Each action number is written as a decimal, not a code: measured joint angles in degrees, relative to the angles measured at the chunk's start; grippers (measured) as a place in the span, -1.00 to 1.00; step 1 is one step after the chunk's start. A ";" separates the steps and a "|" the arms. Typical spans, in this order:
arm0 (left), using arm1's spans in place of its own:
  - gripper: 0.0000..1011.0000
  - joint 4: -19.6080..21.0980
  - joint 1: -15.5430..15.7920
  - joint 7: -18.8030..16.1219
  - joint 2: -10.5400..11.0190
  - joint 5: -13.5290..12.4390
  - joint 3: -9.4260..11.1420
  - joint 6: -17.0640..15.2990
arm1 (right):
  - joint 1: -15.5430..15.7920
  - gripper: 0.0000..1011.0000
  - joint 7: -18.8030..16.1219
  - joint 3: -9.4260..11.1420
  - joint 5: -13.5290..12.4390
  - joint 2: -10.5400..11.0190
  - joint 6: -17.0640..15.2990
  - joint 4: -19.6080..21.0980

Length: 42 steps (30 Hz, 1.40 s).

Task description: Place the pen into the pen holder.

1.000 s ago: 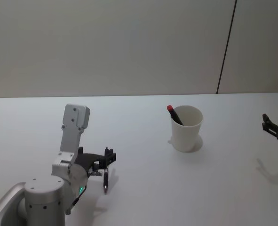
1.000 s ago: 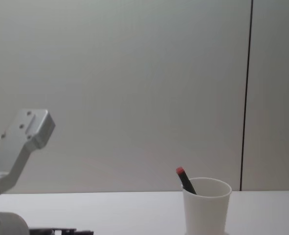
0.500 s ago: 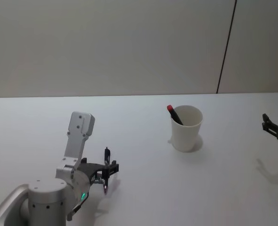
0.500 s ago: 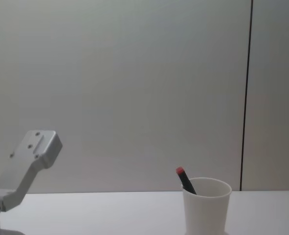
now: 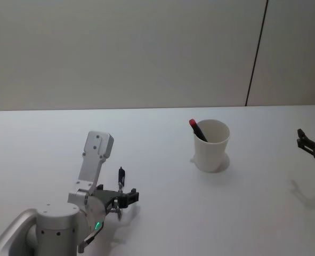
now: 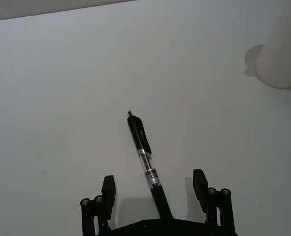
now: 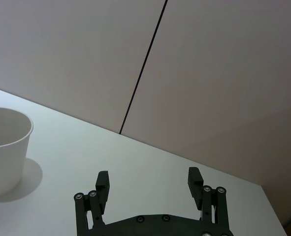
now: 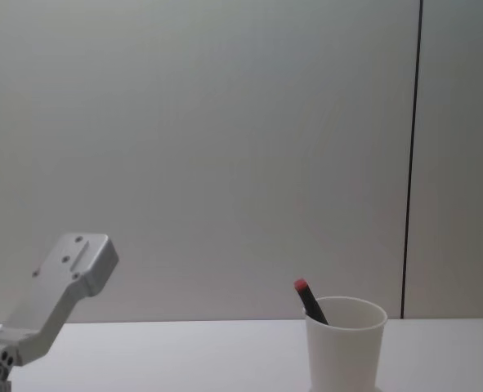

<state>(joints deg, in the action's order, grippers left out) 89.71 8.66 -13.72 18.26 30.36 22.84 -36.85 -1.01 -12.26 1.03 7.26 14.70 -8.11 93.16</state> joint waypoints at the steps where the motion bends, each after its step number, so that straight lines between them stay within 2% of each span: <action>1: 0.99 -0.05 0.02 0.10 -0.03 -0.08 0.01 -0.13 | 0.00 0.98 0.00 0.00 0.00 0.00 0.00 0.00; 18: 0.99 -1.45 0.61 1.57 -0.91 -0.86 -0.02 -2.29 | 0.00 0.98 0.00 0.00 0.00 0.00 0.00 0.00; 25: 0.66 -1.92 0.71 1.78 -1.24 -0.86 -0.20 -3.05 | 0.00 0.98 0.00 0.00 0.00 0.00 0.00 0.00; 26: 0.66 -1.92 0.71 1.78 -1.24 -0.86 -0.20 -3.05 | 0.00 0.98 0.00 0.00 0.00 0.00 0.00 0.00; 28: 0.48 -2.00 0.70 1.78 -1.32 -0.81 -0.27 -3.09 | 0.00 0.98 0.00 0.00 0.00 0.00 0.00 0.00; 30: 0.40 -2.05 0.66 1.76 -1.37 -0.77 -0.31 -3.10 | 0.00 0.98 0.00 0.00 0.00 0.00 0.00 0.00; 33: 0.17 -2.11 0.54 1.66 -1.45 -0.69 -0.45 -3.10 | 0.00 0.98 0.00 0.00 0.00 0.00 0.00 0.00; 35: 0.08 -2.12 0.50 1.59 -1.48 -0.67 -0.49 -3.10 | 0.00 0.98 0.00 0.00 0.00 0.00 0.00 0.00; 36: -0.04 -2.14 0.46 1.54 -1.52 -0.66 -0.53 -3.10 | 0.00 0.98 0.00 0.00 0.00 0.00 0.00 0.00; 38: -0.12 -2.16 0.42 1.46 -1.56 -0.65 -0.57 -3.11 | 0.00 0.98 0.00 0.00 0.00 0.00 0.00 0.00; 39: -0.24 -2.18 0.38 1.41 -1.59 -0.65 -0.62 -3.13 | 0.00 0.98 0.00 0.00 0.00 0.00 0.00 0.00; 42: -0.40 -2.20 0.30 1.33 -1.67 -0.65 -0.70 -3.18 | 0.00 0.98 0.00 0.00 0.00 0.00 0.00 0.00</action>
<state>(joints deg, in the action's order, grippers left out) 87.51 8.97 -12.39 16.59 29.71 22.14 -40.03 -1.01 -12.26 1.03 7.26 14.70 -8.11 93.16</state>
